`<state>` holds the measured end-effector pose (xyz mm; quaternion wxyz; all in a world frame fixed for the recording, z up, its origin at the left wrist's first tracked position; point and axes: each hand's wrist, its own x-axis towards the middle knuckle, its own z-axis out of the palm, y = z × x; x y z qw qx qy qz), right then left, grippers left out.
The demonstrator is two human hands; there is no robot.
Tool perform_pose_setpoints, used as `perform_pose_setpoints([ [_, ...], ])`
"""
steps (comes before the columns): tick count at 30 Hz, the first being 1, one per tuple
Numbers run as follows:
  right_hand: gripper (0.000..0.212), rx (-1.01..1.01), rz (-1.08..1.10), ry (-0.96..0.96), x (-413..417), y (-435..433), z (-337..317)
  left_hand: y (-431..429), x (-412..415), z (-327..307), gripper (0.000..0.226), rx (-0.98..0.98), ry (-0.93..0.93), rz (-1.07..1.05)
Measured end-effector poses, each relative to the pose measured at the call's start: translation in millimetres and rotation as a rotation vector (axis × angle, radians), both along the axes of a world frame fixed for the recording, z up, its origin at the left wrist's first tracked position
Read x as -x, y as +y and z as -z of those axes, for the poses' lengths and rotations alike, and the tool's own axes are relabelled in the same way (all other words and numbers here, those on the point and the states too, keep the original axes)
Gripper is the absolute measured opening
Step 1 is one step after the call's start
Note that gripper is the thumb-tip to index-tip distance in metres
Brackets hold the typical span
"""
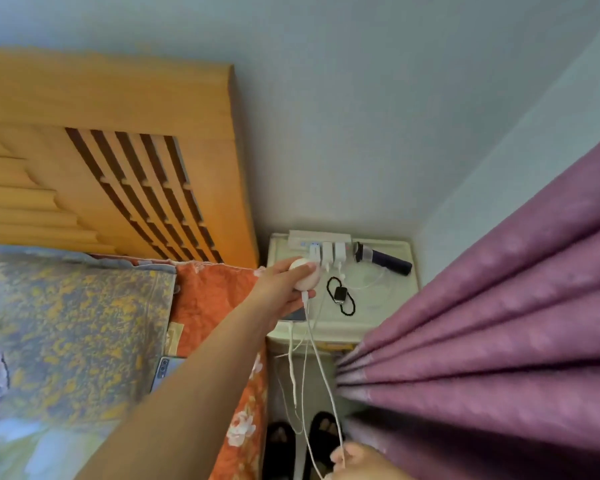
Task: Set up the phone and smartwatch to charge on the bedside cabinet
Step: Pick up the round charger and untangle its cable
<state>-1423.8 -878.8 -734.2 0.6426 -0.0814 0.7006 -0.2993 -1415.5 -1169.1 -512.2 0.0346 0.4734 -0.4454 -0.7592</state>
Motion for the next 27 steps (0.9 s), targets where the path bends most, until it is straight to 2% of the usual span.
perform_pose_setpoints([
  [2, 0.031, -0.114, -0.09, 0.075, 1, -40, -64, -10, 6, 20, 0.025, -0.007, -0.033, 0.01],
  [3, 0.017, -0.127, -0.203, 0.099, 2, -49, -76, -14, 7, 29, 0.024, -0.024, -0.046, 0.006],
  [4, 0.012, -0.128, -0.263, 0.126, 5, -59, -78, -18, 10, 36, 0.019, -0.047, -0.054, -0.002],
  [6, 0.01, -0.157, -0.27, 0.168, 16, -81, -78, -25, 14, 51, 0.01, -0.083, -0.058, -0.01],
  [8, 0.024, -0.159, -0.216, 0.159, 24, -98, -73, -32, 20, 67, 0.018, -0.08, -0.069, 0.021],
  [10, 0.041, -0.105, -0.083, 0.144, 33, -118, -74, -39, 26, 85, 0.029, -0.073, -0.09, 0.065],
  [12, 0.047, -0.008, 0.116, 0.163, 43, -141, -74, -43, 32, 105, 0.035, -0.077, -0.105, 0.117],
  [16, 0.033, 0.151, 0.411, 0.263, 63, -183, -65, -46, 38, 148, 0.03, -0.05, -0.177, 0.188],
  [21, 0.028, 0.074, 0.364, 0.402, 66, -208, -26, -42, 42, 190, 0.023, 0.08, -0.16, 0.112],
  [25, 0.013, 0.094, 0.364, 0.539, 63, -217, -4, -42, 46, 212, 0.037, 0.209, -0.213, 0.051],
  [27, 0.008, 0.093, 0.362, 0.605, 61, -222, 2, -43, 47, 217, 0.038, 0.308, -0.243, 0.091],
])
